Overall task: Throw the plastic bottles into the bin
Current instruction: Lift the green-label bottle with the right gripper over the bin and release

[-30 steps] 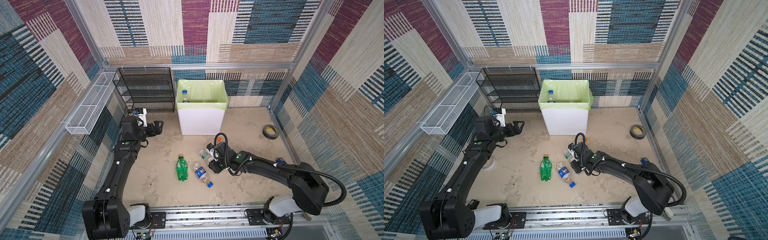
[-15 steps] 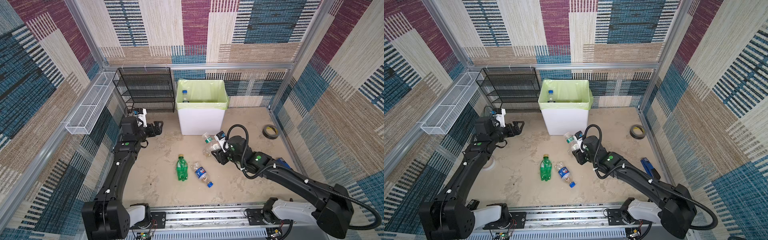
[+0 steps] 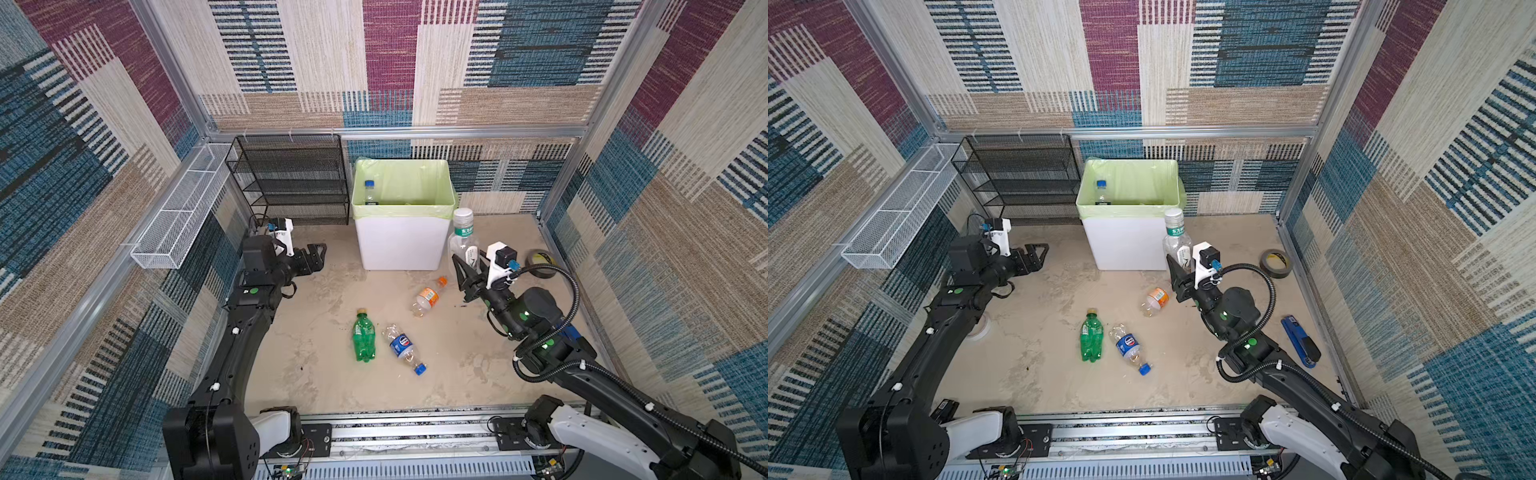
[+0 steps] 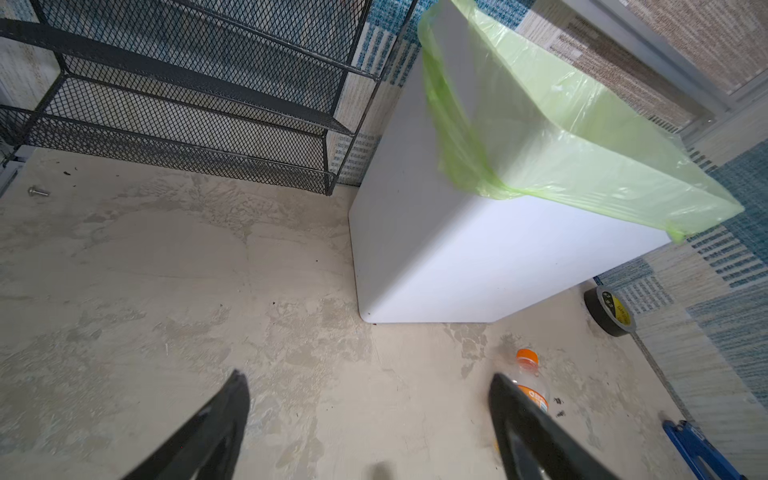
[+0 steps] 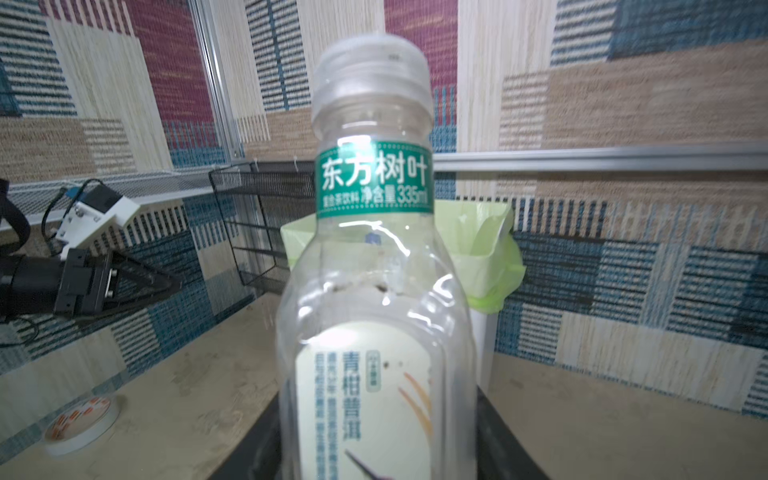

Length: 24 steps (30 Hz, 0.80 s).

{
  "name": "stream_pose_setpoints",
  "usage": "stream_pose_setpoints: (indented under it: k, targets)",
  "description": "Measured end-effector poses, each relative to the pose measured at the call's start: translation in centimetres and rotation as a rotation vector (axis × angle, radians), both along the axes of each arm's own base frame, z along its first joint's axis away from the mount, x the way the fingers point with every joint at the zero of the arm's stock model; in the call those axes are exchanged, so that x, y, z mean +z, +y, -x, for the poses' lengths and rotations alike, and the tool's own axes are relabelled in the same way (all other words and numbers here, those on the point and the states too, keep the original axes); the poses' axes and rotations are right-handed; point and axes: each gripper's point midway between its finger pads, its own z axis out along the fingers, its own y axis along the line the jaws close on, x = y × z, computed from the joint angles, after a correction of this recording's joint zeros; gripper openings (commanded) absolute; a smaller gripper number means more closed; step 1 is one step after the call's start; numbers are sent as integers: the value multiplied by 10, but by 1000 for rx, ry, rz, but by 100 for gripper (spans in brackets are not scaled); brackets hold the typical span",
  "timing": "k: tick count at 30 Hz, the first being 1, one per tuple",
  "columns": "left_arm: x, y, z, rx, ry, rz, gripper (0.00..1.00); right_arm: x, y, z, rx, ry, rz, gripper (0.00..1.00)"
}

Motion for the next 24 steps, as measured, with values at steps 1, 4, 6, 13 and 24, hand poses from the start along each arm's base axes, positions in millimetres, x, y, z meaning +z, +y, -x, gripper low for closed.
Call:
stream_pose_setpoints:
  k: [1,4,6,13,24]
  targets:
    - [1,0,-1,-2,-9,1,91,10,-5,3,-16,-50,-15,50]
    - [0,-2,0,-12,-14,4,91,41,-20,13,-70,-196,-59,50]
    - [-1,-3,1,-15,-11,5,91,61,-29,22,-99,-287,-90,50]
    - [4,-4,1,-22,-45,6,91,108,-57,58,-182,-551,-186,51]
    - [4,-6,1,-31,-57,8,91,163,-71,82,-242,-777,-265,55]
